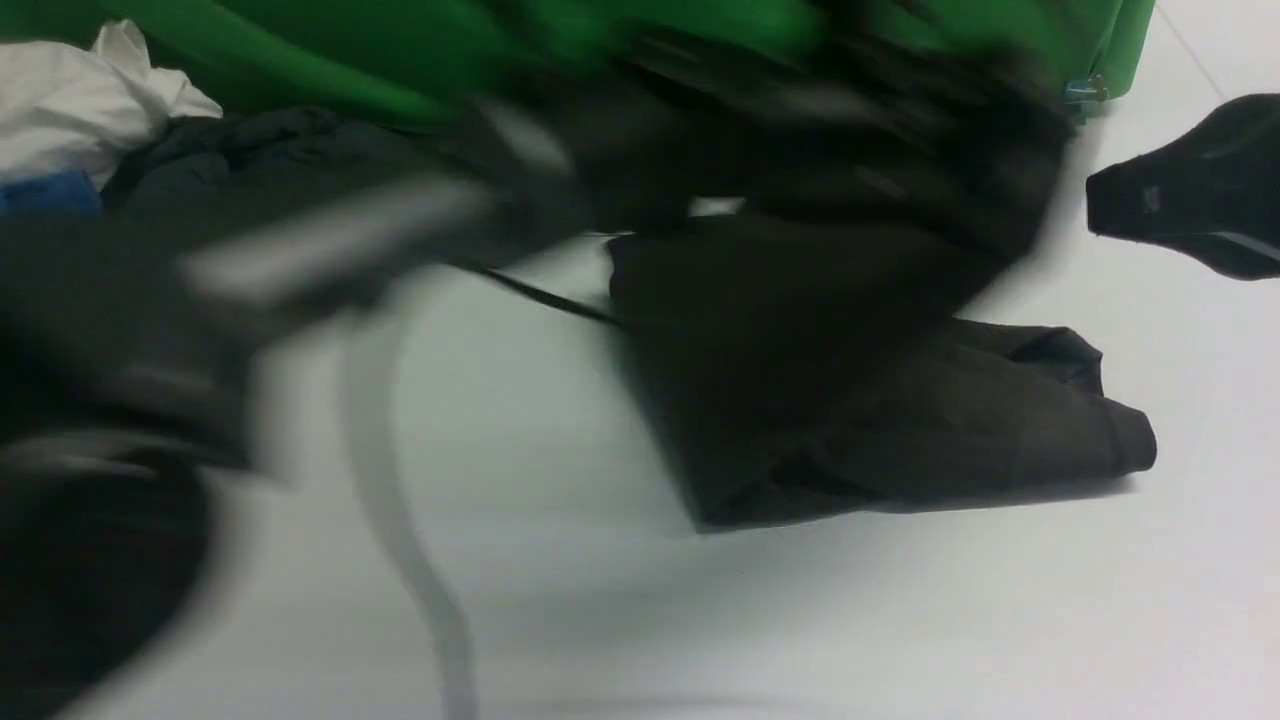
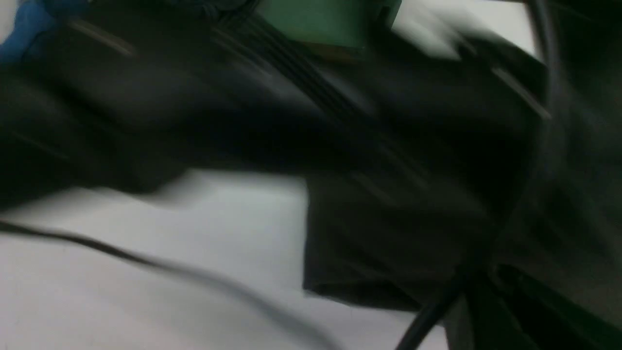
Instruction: Fold a long-sleeved shirt on a white desktop.
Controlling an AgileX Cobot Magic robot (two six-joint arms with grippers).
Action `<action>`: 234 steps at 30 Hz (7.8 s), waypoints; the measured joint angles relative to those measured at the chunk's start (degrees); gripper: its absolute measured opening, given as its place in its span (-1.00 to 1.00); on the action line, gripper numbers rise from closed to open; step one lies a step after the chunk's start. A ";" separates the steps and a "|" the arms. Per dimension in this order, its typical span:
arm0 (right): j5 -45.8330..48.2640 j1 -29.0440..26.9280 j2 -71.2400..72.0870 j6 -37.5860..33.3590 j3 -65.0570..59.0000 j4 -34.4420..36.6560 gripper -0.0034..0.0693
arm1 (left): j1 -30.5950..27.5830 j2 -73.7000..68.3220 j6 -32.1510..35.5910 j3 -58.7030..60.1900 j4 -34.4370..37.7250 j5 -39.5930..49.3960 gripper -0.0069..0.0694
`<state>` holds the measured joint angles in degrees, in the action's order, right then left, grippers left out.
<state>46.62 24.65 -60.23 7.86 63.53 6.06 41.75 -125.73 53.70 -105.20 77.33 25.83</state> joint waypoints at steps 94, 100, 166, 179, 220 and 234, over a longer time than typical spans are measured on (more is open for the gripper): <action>-8.16 9.69 -63.69 -29.61 34.32 5.14 -0.13 | -47.05 15.20 -25.56 36.43 -49.51 25.66 -0.65; -11.39 9.69 -64.22 -29.96 34.32 -1.03 -0.44 | -47.06 15.24 -25.17 36.50 -49.22 25.44 -0.65; -3.07 -5.95 1.65 -9.33 -4.84 -1.47 -0.38 | -46.50 27.96 -39.72 36.63 -49.64 32.33 1.00; -15.18 -2.30 45.68 -12.98 -35.46 0.90 -0.86 | -45.69 59.24 -40.75 42.85 -55.86 43.26 0.93; -18.57 -1.16 58.69 -12.40 -37.21 1.22 -0.57 | -45.69 113.92 -17.06 71.58 -62.55 18.55 -0.77; -18.69 -1.16 58.72 -12.33 -37.26 1.22 -0.46 | -42.41 125.60 -49.95 105.11 -77.33 -10.16 -0.77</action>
<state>27.93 23.48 -1.51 -4.47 26.27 7.28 -0.66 -0.13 3.74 -0.09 0.00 15.67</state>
